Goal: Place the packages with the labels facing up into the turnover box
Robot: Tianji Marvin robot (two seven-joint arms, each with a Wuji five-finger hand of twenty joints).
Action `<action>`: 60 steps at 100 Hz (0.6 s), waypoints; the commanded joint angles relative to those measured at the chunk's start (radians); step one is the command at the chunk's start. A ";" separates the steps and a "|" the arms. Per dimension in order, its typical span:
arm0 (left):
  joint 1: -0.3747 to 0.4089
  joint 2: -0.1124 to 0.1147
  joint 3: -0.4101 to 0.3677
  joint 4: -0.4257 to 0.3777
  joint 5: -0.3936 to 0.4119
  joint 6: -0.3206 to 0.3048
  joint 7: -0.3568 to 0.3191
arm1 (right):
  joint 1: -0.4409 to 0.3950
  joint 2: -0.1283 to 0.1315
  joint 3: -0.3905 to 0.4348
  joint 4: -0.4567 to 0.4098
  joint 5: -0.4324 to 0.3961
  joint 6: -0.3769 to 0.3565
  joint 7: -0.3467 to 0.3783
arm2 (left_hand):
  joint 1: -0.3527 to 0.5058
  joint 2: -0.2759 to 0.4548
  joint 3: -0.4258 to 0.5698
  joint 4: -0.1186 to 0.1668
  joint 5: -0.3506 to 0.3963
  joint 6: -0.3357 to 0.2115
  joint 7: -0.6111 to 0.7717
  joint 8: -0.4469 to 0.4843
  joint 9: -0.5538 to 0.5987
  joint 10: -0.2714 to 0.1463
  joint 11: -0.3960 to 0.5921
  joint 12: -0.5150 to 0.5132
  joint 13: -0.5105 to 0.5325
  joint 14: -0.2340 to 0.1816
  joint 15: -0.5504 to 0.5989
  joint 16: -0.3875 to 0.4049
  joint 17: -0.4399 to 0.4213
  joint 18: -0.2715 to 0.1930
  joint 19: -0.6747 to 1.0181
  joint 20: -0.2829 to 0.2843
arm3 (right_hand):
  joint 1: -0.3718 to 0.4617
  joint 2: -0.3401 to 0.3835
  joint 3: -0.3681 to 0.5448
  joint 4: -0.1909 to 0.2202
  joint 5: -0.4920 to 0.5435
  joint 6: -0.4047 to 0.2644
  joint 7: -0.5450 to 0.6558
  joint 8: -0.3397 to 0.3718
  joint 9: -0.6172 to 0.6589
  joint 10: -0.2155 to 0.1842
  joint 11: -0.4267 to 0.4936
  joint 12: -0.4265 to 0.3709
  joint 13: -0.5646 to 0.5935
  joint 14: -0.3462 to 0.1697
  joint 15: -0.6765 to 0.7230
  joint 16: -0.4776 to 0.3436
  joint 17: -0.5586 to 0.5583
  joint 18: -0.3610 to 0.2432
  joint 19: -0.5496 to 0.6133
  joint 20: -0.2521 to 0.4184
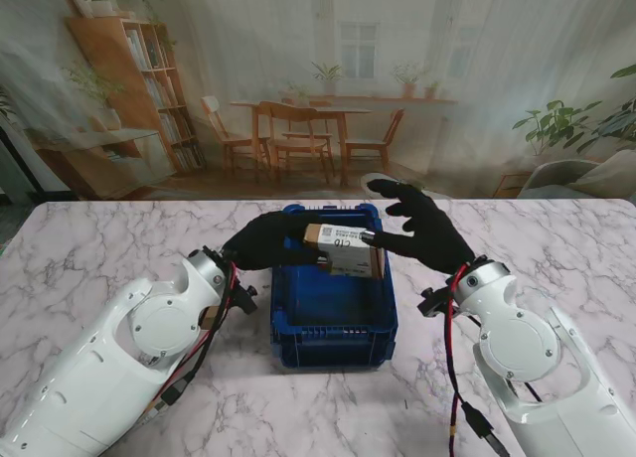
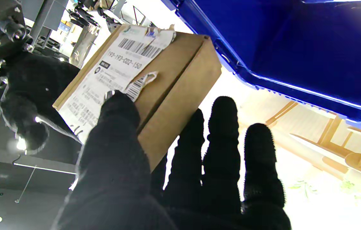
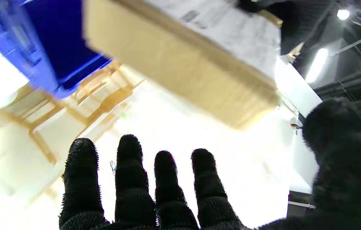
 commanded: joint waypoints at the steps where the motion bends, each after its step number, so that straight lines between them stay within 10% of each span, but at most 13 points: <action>1: 0.000 -0.001 -0.008 -0.007 0.000 0.009 -0.016 | -0.046 0.009 0.019 -0.024 0.011 0.019 -0.006 | 0.097 0.060 0.108 0.053 0.080 -0.084 0.157 0.029 0.058 -0.064 0.080 0.023 0.004 0.000 0.014 0.001 -0.021 0.009 0.018 0.001 | -0.022 -0.008 -0.023 0.004 -0.034 -0.035 -0.015 0.025 -0.030 -0.020 -0.026 -0.009 -0.006 -0.030 -0.047 -0.012 -0.002 -0.034 -0.013 0.017; 41: -0.027 0.002 -0.003 -0.008 -0.027 0.044 -0.056 | -0.125 0.012 0.059 0.038 -0.146 -0.138 -0.078 | 0.090 0.062 0.107 0.051 0.077 -0.101 0.152 0.031 0.059 -0.101 0.061 0.019 -0.021 -0.004 -0.008 -0.015 -0.044 0.007 -0.009 -0.014 | 0.084 -0.122 -0.057 0.014 -0.126 0.015 -0.090 0.007 -0.032 -0.040 -0.061 -0.024 0.044 -0.040 -0.058 -0.024 0.039 -0.040 -0.027 0.036; 60: -0.039 0.002 0.010 -0.007 -0.041 0.036 -0.064 | -0.079 0.005 0.008 0.067 -0.129 -0.079 -0.097 | 0.090 0.061 0.108 0.051 0.076 -0.102 0.150 0.034 0.060 -0.104 0.053 0.022 -0.022 -0.006 -0.012 -0.019 -0.045 0.006 -0.013 -0.016 | 0.082 -0.130 -0.067 0.020 -0.085 0.092 -0.076 0.017 -0.002 -0.018 -0.023 -0.006 0.074 -0.047 -0.051 -0.026 0.062 -0.041 -0.015 0.039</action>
